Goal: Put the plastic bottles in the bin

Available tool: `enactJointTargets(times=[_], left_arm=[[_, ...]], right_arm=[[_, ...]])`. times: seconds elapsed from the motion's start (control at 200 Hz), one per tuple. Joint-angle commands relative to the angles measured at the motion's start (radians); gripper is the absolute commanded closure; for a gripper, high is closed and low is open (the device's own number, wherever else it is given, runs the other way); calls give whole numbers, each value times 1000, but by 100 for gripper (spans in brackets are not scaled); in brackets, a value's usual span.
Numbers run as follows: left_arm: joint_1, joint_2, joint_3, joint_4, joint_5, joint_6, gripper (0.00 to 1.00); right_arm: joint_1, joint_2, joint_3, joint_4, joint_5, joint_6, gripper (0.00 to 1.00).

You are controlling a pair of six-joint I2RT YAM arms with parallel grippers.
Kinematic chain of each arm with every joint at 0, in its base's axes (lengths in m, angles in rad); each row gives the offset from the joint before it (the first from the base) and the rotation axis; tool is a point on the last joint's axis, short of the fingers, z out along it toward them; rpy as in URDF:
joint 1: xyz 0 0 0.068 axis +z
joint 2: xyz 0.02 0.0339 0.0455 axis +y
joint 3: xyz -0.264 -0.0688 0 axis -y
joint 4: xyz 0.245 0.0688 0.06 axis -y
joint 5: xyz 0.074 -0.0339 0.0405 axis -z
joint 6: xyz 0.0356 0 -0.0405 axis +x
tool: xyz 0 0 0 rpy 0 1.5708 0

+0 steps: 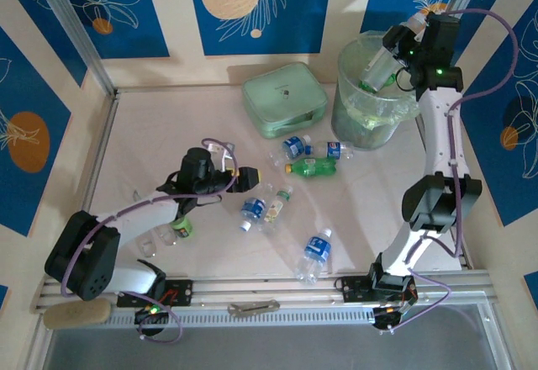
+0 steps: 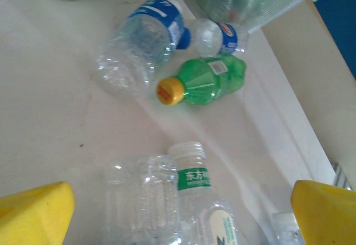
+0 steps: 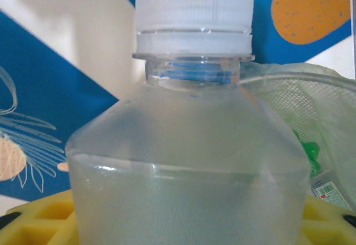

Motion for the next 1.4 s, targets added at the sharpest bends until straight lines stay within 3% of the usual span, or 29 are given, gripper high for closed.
enactJointTargets(times=[0.0, 0.63, 0.75, 0.865, 0.985, 1.396], left_arm=[[-20, -27, 24, 62, 104, 67, 1], [-46, -36, 18, 81, 75, 93, 1], [-46, -45, 15, 75, 64, 94, 1], [-45, -64, 6, 62, 41, 100, 1], [-46, -85, -10, 61, 10, 103, 1], [-46, -95, -28, 77, -24, 79, 1]], right_arm=[[-22, 34, 77, -11, -7, 75, 55], [-35, 142, 90, -60, -114, 154, 46], [-30, 146, 103, -67, -108, 153, 32], [-29, 137, 110, -72, -101, 149, 25], [-23, 104, 97, -71, -70, 131, 20], [65, -143, -123, -18, -5, -1, 19]])
